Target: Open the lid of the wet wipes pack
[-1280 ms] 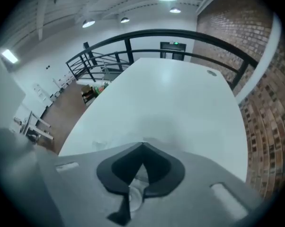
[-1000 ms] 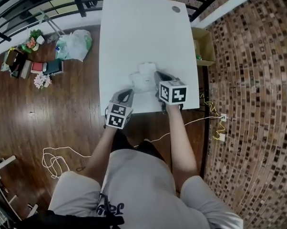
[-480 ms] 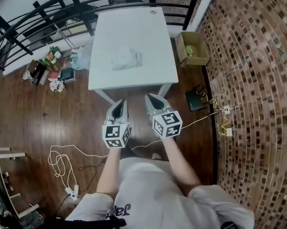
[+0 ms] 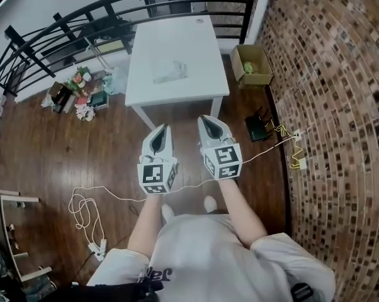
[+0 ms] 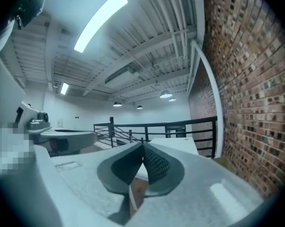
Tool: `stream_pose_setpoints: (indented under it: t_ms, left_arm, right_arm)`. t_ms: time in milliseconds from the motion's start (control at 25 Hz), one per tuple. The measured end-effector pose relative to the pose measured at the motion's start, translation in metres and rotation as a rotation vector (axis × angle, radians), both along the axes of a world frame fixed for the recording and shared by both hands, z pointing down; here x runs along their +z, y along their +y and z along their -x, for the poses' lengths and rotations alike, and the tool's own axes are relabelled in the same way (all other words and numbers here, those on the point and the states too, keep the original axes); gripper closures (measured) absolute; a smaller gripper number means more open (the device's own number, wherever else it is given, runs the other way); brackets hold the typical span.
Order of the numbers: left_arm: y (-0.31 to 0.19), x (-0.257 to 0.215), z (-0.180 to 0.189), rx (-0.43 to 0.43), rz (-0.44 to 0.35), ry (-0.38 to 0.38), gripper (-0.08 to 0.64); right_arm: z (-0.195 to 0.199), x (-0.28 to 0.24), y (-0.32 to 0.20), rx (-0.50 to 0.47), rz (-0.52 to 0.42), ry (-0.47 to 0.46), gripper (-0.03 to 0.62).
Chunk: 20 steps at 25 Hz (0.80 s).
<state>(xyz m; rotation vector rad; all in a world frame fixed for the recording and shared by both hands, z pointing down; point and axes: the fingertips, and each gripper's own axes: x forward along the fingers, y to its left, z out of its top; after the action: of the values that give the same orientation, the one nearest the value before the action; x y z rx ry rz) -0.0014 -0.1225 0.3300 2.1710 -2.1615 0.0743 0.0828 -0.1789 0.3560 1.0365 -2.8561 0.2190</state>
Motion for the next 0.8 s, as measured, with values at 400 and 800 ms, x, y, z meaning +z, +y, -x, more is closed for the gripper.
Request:
stream_pose_setpoints:
  t_ms: [400,800]
  left_arm:
    - [0.062,-0.014,0.048,-0.042,-0.032,0.013,0.543]
    - [0.088,-0.016,0.078,-0.036,-0.072,0.0,0.543]
  right_arm:
    - [0.052,-0.035,0.075,-0.056,-0.061,-0.001,0.601]
    - [0.082,-0.038,0.101,-0.052,-0.071,0.024,0.601]
